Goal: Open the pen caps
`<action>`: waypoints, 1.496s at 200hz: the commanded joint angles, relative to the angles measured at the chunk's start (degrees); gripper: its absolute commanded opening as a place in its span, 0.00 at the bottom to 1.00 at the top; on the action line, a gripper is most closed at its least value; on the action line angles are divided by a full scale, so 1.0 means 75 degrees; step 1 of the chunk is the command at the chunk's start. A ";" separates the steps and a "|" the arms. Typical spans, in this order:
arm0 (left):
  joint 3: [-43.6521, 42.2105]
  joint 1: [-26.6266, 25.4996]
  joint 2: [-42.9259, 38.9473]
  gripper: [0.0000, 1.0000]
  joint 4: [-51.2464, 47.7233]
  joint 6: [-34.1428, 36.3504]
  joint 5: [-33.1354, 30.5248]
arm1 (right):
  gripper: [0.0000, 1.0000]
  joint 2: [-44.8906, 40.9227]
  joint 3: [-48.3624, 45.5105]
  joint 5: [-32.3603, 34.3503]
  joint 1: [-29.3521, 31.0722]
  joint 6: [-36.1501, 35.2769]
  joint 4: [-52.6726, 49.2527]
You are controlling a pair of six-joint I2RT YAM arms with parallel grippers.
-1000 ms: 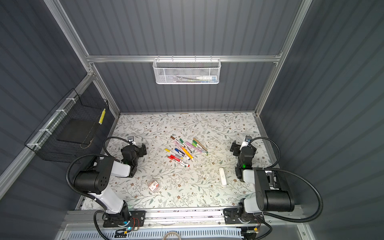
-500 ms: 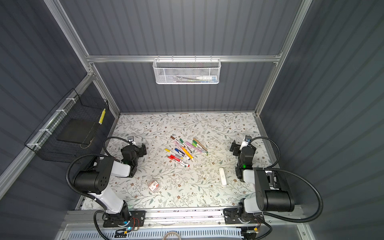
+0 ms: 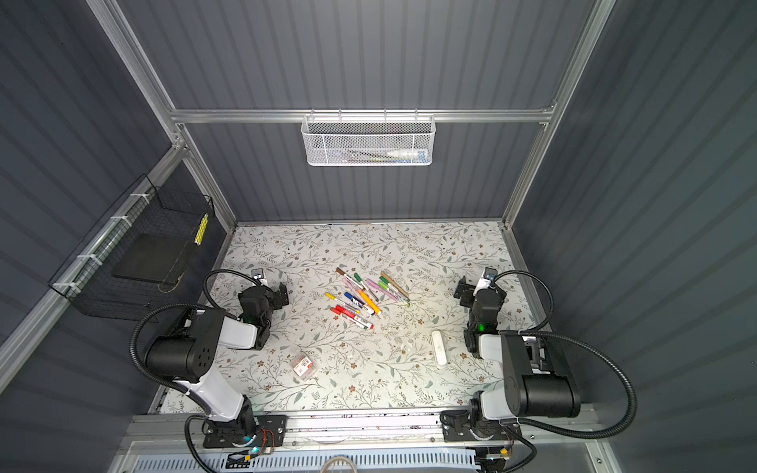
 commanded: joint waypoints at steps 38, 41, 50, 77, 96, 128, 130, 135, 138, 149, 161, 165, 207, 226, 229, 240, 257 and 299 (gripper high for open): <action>0.0827 0.0014 -0.1921 1.00 -0.2536 0.0413 0.0941 | 0.99 -0.1532 0.0244 0.0547 0.0384 -0.0167 -0.1564; 0.0943 0.0012 -0.2028 1.00 -0.2740 0.0480 0.1006 | 0.99 -0.1735 0.0413 0.0549 0.0390 -0.0082 -0.2080; 0.1559 0.0003 -0.2254 1.00 -0.3753 0.0665 0.1248 | 0.99 -0.2235 0.0844 0.0543 0.0384 0.0217 -0.3260; 0.4583 0.0000 -0.2142 1.00 -0.8621 0.0811 0.1956 | 0.99 -0.3223 0.1861 -0.0177 0.0433 0.0704 -0.5381; 0.5898 0.0000 -0.2164 1.00 -1.0757 0.0318 0.2023 | 0.99 -0.3244 0.2799 -0.0710 0.0617 0.0989 -0.6792; 0.5887 0.0000 -0.3136 1.00 -1.1999 0.0556 0.2940 | 0.99 -0.2289 0.4551 -0.1322 0.1251 0.0825 -0.8808; 0.5805 0.0000 -0.3233 1.00 -1.1973 0.0593 0.2977 | 0.99 -0.2162 0.4646 -0.1337 0.1307 0.0784 -0.8929; 0.5579 0.0006 -0.3473 1.00 -1.1881 0.0669 0.3056 | 0.99 -0.1957 0.4899 -0.1355 0.1432 0.0694 -0.9167; 0.5441 0.0005 -0.3602 1.00 -1.1796 0.0726 0.3083 | 0.99 -0.1814 0.5053 -0.1354 0.1508 0.0635 -0.9298; 0.4929 0.0011 -0.4054 1.00 -1.1489 0.0894 0.3243 | 0.99 -0.1329 0.5582 -0.1376 0.1794 0.0415 -0.9724; 0.4501 0.0072 -0.4379 1.00 -1.1200 0.1024 0.3552 | 0.99 -0.0763 0.6124 -0.1393 0.2045 0.0233 -1.0116; 0.4403 0.0112 -0.4431 1.00 -1.1157 0.1054 0.3680 | 0.99 -0.0570 0.6308 -0.1411 0.2103 0.0183 -1.0246; 0.3851 0.0811 -0.4431 1.00 -1.0737 0.0809 0.4356 | 0.96 0.1598 0.8302 -0.1677 0.2599 -0.0554 -1.1717; 0.3724 0.1096 -0.4364 1.00 -1.0676 0.0650 0.4567 | 0.94 0.2444 0.9023 -0.1632 0.2811 -0.0927 -1.2317; 0.3704 0.1128 -0.4354 1.00 -1.0669 0.0638 0.4589 | 0.93 0.2555 0.9107 -0.1631 0.2835 -0.0989 -1.2368; 0.3654 0.1214 -0.4293 1.00 -1.0612 0.0616 0.4693 | 0.89 0.2931 0.9432 -0.1585 0.2889 -0.1115 -1.2602; 0.3610 0.1363 -0.4141 1.00 -1.0481 0.0507 0.4831 | 0.80 0.3428 0.9823 -0.1655 0.2903 -0.1141 -1.2921; 0.3574 0.1547 -0.4072 1.00 -1.0418 0.0405 0.5047 | 0.65 0.4135 1.0164 -0.1923 0.3102 -0.1259 -1.3287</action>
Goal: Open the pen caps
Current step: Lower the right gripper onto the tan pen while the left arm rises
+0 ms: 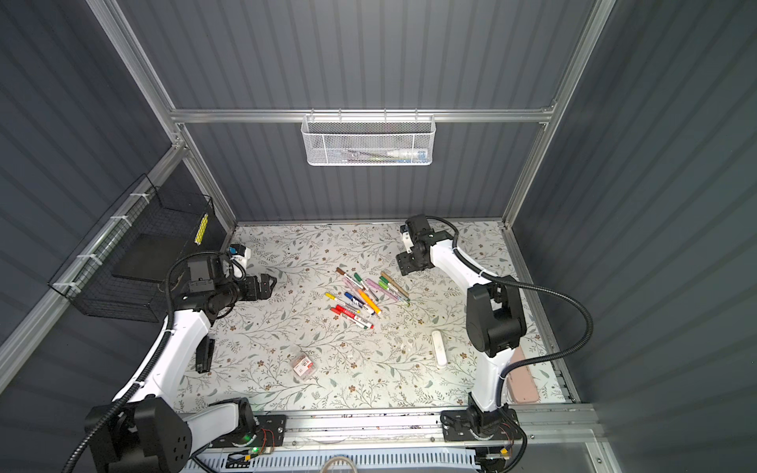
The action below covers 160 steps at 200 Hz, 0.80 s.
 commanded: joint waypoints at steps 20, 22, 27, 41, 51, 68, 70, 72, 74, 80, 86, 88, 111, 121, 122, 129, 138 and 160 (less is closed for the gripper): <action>-0.0078 0.0345 0.0092 1.00 0.0139 -0.0222 0.0480 | 0.55 0.0575 0.0525 -0.0282 0.0145 -0.0269 -0.0840; -0.0075 0.0355 0.0105 1.00 0.0140 -0.0219 0.0489 | 0.54 0.0590 0.0523 -0.0275 0.0145 -0.0263 -0.0834; -0.0043 0.0372 0.0135 1.00 0.0151 -0.0208 0.0488 | 0.53 0.0616 0.0516 -0.0272 0.0142 -0.0250 -0.0798; 0.0052 0.0448 0.0212 1.00 0.0122 -0.0198 0.0469 | 0.50 0.0726 0.0558 -0.0280 0.0156 -0.0242 -0.0811; 0.0150 0.0530 0.0239 1.00 0.0055 -0.0236 0.0486 | 0.48 0.0793 0.0625 -0.0302 0.0159 -0.0222 -0.0843; 0.0199 0.0651 0.0246 1.00 0.0004 -0.0281 0.0545 | 0.44 0.0925 0.0761 -0.0294 0.0168 -0.0191 -0.0776; 0.0194 0.0660 0.0254 1.00 0.0003 -0.0283 0.0549 | 0.44 0.0950 0.0787 -0.0292 0.0168 -0.0179 -0.0774; 0.0190 0.0671 0.0253 1.00 0.0000 -0.0281 0.0550 | 0.43 0.0989 0.0820 -0.0298 0.0168 -0.0179 -0.0779; 0.0186 0.0677 0.0265 1.00 0.0003 -0.0289 0.0551 | 0.42 0.1016 0.0861 -0.0302 0.0168 -0.0179 -0.0798; 0.0169 0.0685 0.0267 1.00 0.0000 -0.0258 0.0540 | 0.40 0.1133 0.1007 -0.0337 0.0185 -0.0179 -0.0843; 0.0158 0.0687 0.0289 1.00 0.0008 -0.0239 0.0517 | 0.39 0.1273 0.1162 -0.0366 0.0203 -0.0179 -0.0924; 0.0160 0.0690 0.0291 1.00 0.0007 -0.0238 0.0510 | 0.38 0.1316 0.1213 -0.0369 0.0206 -0.0188 -0.0940; 0.0244 0.0714 0.0396 1.00 -0.0002 -0.0257 0.0515 | 0.35 0.1738 0.1680 -0.0363 0.0308 -0.0234 -0.1157; 0.0304 0.0734 0.0430 1.00 -0.0027 -0.0265 0.0527 | 0.34 0.1844 0.1778 -0.0350 0.0361 -0.0272 -0.1221; 0.0311 0.0736 0.0431 1.00 -0.0025 -0.0273 0.0527 | 0.34 0.1852 0.1783 -0.0350 0.0364 -0.0272 -0.1226; 0.0328 0.0757 0.0446 1.00 -0.0045 -0.0266 0.0527 | 0.34 0.1904 0.1810 -0.0350 0.0395 -0.0301 -0.1237; 0.0346 0.0781 0.0450 1.00 -0.0058 -0.0268 0.0527 | 0.34 0.1948 0.1783 -0.0361 0.0413 -0.0307 -0.1238; 0.0282 0.0842 0.0423 1.00 -0.0019 -0.0286 0.0546 | 0.32 0.1984 0.1673 -0.0351 0.0449 -0.0330 -0.1232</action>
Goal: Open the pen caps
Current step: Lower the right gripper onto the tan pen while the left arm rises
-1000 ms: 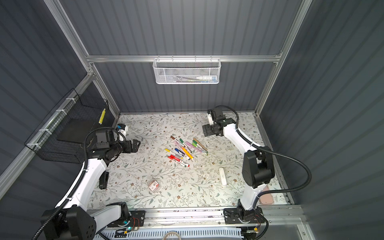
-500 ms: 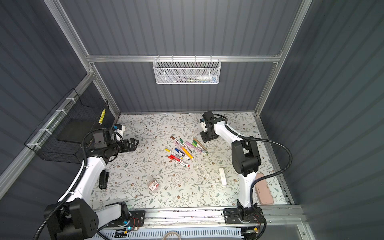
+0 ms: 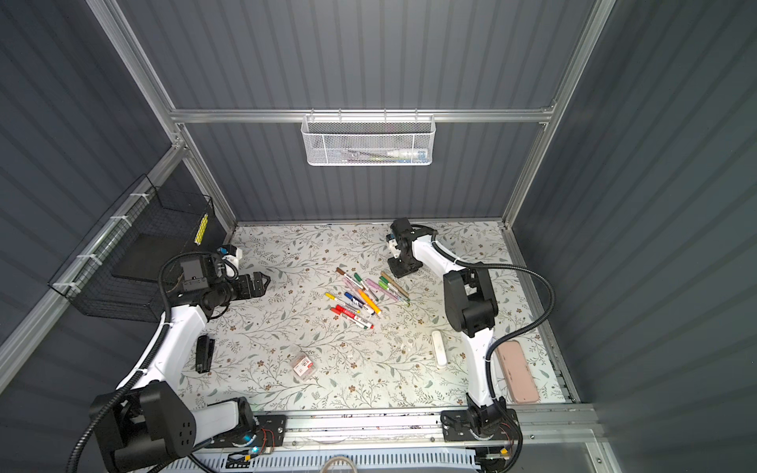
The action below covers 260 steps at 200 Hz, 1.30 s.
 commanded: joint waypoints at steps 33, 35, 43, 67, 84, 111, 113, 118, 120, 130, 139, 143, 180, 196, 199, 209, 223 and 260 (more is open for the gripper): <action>0.0182 0.0173 -0.0037 1.00 -0.0122 -0.0114 0.0189 | 0.31 0.0121 -0.0145 -0.0094 0.0162 -0.0178 -0.0322; 0.0183 0.0173 -0.0041 1.00 -0.0124 -0.0107 0.0189 | 0.31 0.0126 -0.0147 -0.0093 0.0165 -0.0179 -0.0321; 0.0164 0.0184 -0.0042 1.00 -0.0109 -0.0117 0.0189 | 0.31 0.0158 -0.0159 -0.0094 0.0199 -0.0211 -0.0325; 0.0159 0.0208 -0.0057 1.00 -0.0111 -0.0128 0.0189 | 0.29 0.0263 -0.0148 -0.0003 0.0228 -0.0241 -0.0355; 0.0166 0.0231 -0.0077 1.00 -0.0118 -0.0128 0.0189 | 0.29 0.0303 -0.0148 0.0020 0.0228 -0.0274 -0.0332; 0.0155 0.0277 -0.0100 1.00 -0.0113 -0.0135 0.0189 | 0.28 0.0406 -0.0090 -0.0079 0.0226 -0.0246 -0.0337; 0.0158 0.0287 -0.0101 1.00 -0.0110 -0.0139 0.0189 | 0.28 0.0408 -0.0081 -0.0084 0.0228 -0.0251 -0.0340; 0.0153 0.0287 -0.0106 1.00 -0.0116 -0.0149 0.0189 | 0.28 0.0421 -0.0084 -0.0085 0.0223 -0.0252 -0.0349; 0.0149 0.0286 -0.0108 1.00 -0.0117 -0.0143 0.0189 | 0.28 0.0427 -0.0088 -0.0085 0.0221 -0.0244 -0.0340; 0.0152 0.0293 -0.0104 1.00 -0.0109 -0.0158 0.0189 | 0.28 0.0434 -0.0107 -0.0049 0.0225 -0.0270 -0.0340; 0.0150 0.0313 -0.0121 1.00 -0.0115 -0.0161 0.0189 | 0.28 0.0439 -0.0124 -0.0022 0.0223 -0.0286 -0.0335; 0.0159 0.0322 -0.0124 1.00 -0.0107 -0.0168 0.0394 | 0.28 0.0444 -0.0135 -0.0003 0.0218 -0.0284 -0.0335; 0.0148 0.0349 -0.0157 1.00 -0.0112 -0.0188 0.0447 | 0.26 0.0555 -0.0128 0.0024 0.0226 -0.0295 -0.0353; 0.0136 0.0349 -0.0171 1.00 -0.0116 -0.0198 0.0455 | 0.25 0.0596 -0.0136 0.0053 0.0223 -0.0311 -0.0367; 0.0142 0.0359 -0.0182 1.00 -0.0111 -0.0199 0.0455 | 0.25 0.0595 -0.0136 0.0064 0.0222 -0.0309 -0.0368; 0.0136 0.0360 -0.0182 1.00 -0.0111 -0.0202 0.0455 | 0.25 0.0609 -0.0147 0.0101 0.0226 -0.0323 -0.0367; 0.0116 0.0360 -0.0183 1.00 -0.0094 -0.0200 0.0456 | 0.25 0.0631 -0.0193 0.0114 0.0229 -0.0323 -0.0355; 0.0115 0.0373 -0.0195 1.00 -0.0096 -0.0208 0.0479 | 0.23 0.0747 -0.0329 0.0245 0.0221 -0.0411 -0.0247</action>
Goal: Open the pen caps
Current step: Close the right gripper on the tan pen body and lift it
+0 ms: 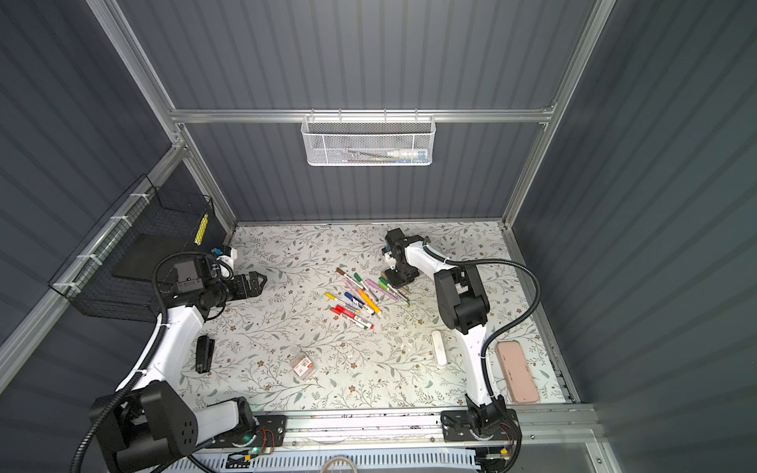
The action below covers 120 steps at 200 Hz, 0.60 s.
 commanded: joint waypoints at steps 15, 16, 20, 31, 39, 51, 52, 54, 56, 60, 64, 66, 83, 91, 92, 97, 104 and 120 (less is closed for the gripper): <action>0.0109 0.0084 -0.0176 1.00 -0.0099 -0.0152 0.0200 | 0.21 0.0385 -0.0012 0.0266 0.0027 -0.0203 -0.0265; 0.0111 0.0084 -0.0178 1.00 -0.0103 -0.0152 0.0197 | 0.21 0.0392 -0.0004 0.0278 0.0030 -0.0210 -0.0264; 0.0103 0.0084 -0.0180 1.00 -0.0108 -0.0144 0.0195 | 0.21 0.0409 0.0013 0.0295 0.0027 -0.0217 -0.0274; 0.0104 0.0084 -0.0186 1.00 -0.0105 -0.0147 0.0200 | 0.19 0.0412 0.0015 0.0342 0.0028 -0.0243 -0.0279; 0.0104 0.0084 -0.0203 1.00 -0.0102 -0.0146 0.0207 | 0.19 0.0391 -0.0005 0.0348 0.0030 -0.0263 -0.0258; 0.0106 0.0083 -0.0214 1.00 -0.0100 -0.0164 0.0205 | 0.17 0.0334 -0.0045 0.0372 0.0031 -0.0301 -0.0199; 0.0103 0.0083 -0.0215 1.00 -0.0104 -0.0164 0.0205 | 0.17 0.0332 -0.0050 0.0378 0.0026 -0.0306 -0.0190; 0.0101 0.0084 -0.0215 1.00 -0.0104 -0.0164 0.0205 | 0.17 0.0325 -0.0063 0.0379 0.0032 -0.0306 -0.0183; 0.0110 0.0084 -0.0216 1.00 -0.0107 -0.0156 0.0205 | 0.17 0.0320 -0.0075 0.0380 0.0033 -0.0309 -0.0167; 0.0106 0.0084 -0.0213 1.00 -0.0098 -0.0154 0.0208 | 0.16 0.0295 -0.0092 0.0376 0.0028 -0.0322 -0.0140; 0.0102 0.0091 -0.0223 1.00 -0.0099 -0.0163 0.0210 | 0.15 0.0279 -0.0110 0.0388 0.0033 -0.0329 -0.0114; 0.0104 0.0094 -0.0226 1.00 -0.0103 -0.0155 0.0210 | 0.15 0.0273 -0.0119 0.0391 0.0033 -0.0347 -0.0103; 0.0110 0.0091 -0.0247 1.00 -0.0107 -0.0153 0.0206 | 0.11 0.0173 -0.0171 0.0394 0.0029 -0.0408 -0.0020; 0.0128 0.0095 -0.0267 1.00 -0.0113 -0.0142 0.0205 | 0.09 0.0101 -0.0190 0.0440 0.0033 -0.0427 0.0011; 0.0132 0.0095 -0.0270 1.00 -0.0110 -0.0148 0.0199 | 0.09 0.0093 -0.0193 0.0453 0.0033 -0.0427 0.0015; 0.0146 0.0089 -0.0275 1.00 -0.0120 -0.0121 0.0205 | 0.08 0.0028 -0.0216 0.0483 0.0031 -0.0449 0.0049; 0.0177 0.0095 -0.0295 1.00 -0.0154 -0.0100 0.0205 | 0.07 -0.0067 -0.0252 0.0546 0.0022 -0.0474 0.0093; 0.0307 0.0095 -0.0321 1.00 -0.0274 -0.0056 0.0242 | 0.04 -0.0344 -0.0307 0.0644 -0.0012 -0.0500 0.0174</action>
